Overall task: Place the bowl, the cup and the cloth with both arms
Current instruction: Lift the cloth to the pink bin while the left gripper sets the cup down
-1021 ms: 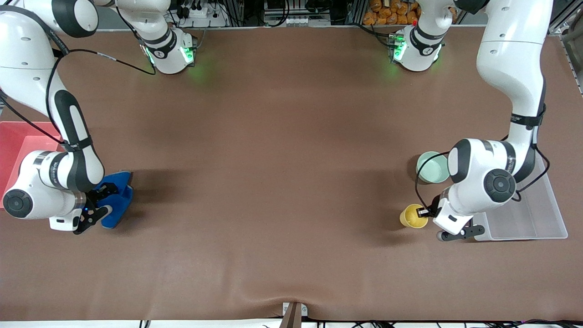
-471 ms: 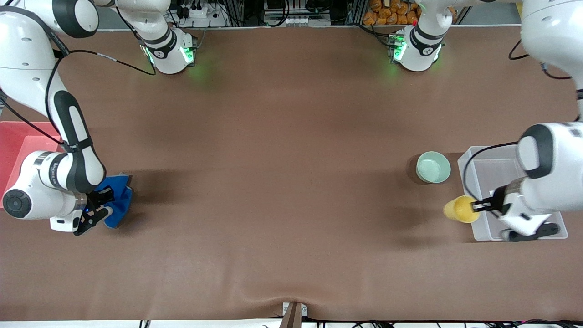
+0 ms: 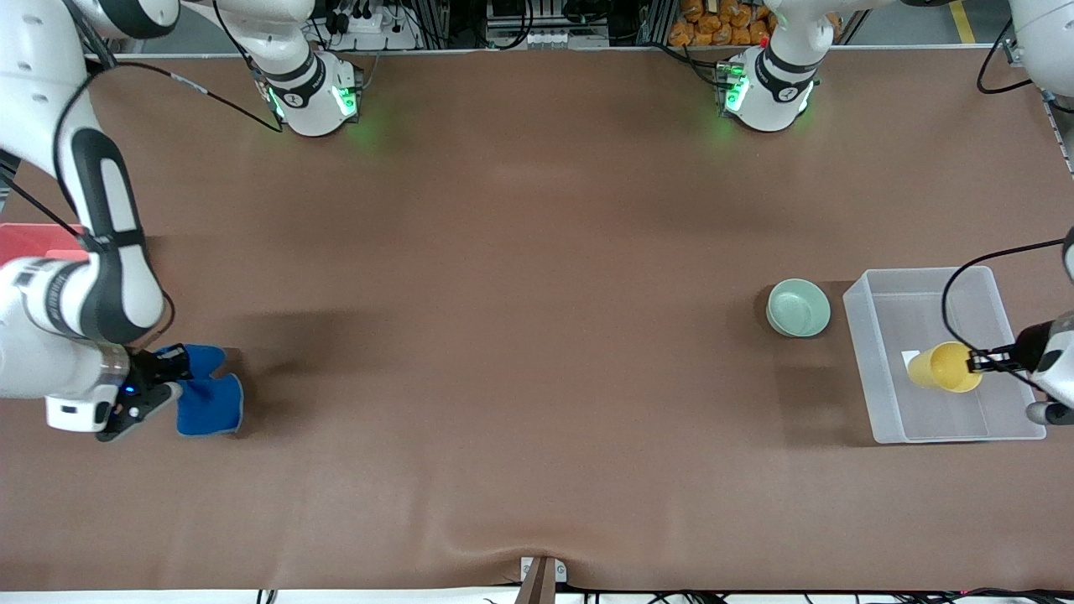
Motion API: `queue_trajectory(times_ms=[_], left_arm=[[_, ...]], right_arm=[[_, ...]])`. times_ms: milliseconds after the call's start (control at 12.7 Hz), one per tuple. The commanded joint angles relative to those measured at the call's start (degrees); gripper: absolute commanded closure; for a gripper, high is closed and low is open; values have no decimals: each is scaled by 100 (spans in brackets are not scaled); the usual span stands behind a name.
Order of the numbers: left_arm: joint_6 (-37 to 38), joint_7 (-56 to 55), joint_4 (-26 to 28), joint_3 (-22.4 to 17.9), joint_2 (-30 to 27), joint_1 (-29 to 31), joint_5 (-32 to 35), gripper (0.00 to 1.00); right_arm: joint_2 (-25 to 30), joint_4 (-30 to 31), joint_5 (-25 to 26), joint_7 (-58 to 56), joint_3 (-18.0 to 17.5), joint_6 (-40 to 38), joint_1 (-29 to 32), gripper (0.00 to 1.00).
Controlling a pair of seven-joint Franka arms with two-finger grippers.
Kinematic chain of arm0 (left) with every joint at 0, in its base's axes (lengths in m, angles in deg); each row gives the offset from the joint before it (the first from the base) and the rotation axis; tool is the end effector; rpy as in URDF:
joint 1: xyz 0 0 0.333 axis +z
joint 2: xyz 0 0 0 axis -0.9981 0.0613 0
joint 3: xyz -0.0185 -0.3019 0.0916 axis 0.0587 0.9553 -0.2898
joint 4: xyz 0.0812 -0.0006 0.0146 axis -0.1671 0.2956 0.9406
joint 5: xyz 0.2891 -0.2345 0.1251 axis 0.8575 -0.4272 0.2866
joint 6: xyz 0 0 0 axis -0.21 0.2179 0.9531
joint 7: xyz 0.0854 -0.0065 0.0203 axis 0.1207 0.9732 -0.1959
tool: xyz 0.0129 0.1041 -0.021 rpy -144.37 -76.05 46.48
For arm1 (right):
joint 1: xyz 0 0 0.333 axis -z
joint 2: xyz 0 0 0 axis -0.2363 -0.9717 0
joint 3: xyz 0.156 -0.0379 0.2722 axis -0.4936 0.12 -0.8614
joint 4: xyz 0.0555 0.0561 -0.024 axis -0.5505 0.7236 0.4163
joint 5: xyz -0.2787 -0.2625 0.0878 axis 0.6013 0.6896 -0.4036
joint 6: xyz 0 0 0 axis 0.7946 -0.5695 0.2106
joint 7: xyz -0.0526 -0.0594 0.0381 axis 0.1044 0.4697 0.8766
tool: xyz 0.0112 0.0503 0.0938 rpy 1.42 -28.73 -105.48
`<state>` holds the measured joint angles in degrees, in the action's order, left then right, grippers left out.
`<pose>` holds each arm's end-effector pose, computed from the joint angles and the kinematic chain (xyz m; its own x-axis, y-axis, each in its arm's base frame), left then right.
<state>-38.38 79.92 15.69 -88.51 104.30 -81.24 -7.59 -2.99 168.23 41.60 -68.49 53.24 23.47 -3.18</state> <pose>0.6862 0.1513 0.3933 0.9968 0.0406 -0.0690 0.0387 -0.9988 -0.0288 0.6822 -0.1091 0.3162 0.7948 0.5990 -0.0970 0.5916 -0.8005 -0.0955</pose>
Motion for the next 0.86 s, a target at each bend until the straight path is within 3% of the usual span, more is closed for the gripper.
queue_trajectory(times_ms=[0, 550, 785], left_arm=[[-185, 195, -175, -23, 417, 55, -150, 100], [-1090, 511, -113, -32, 1103, 169, -361, 100], [-1364, 659, -113, -32, 1288, 179, -352, 97]], right_arm=[[766, 295, -149, 39, -5, -460, 198, 100], [2269, 620, -158, -22, -5, -1753, 498, 100], [2525, 603, -158, 48, -5, -1939, 489, 100]])
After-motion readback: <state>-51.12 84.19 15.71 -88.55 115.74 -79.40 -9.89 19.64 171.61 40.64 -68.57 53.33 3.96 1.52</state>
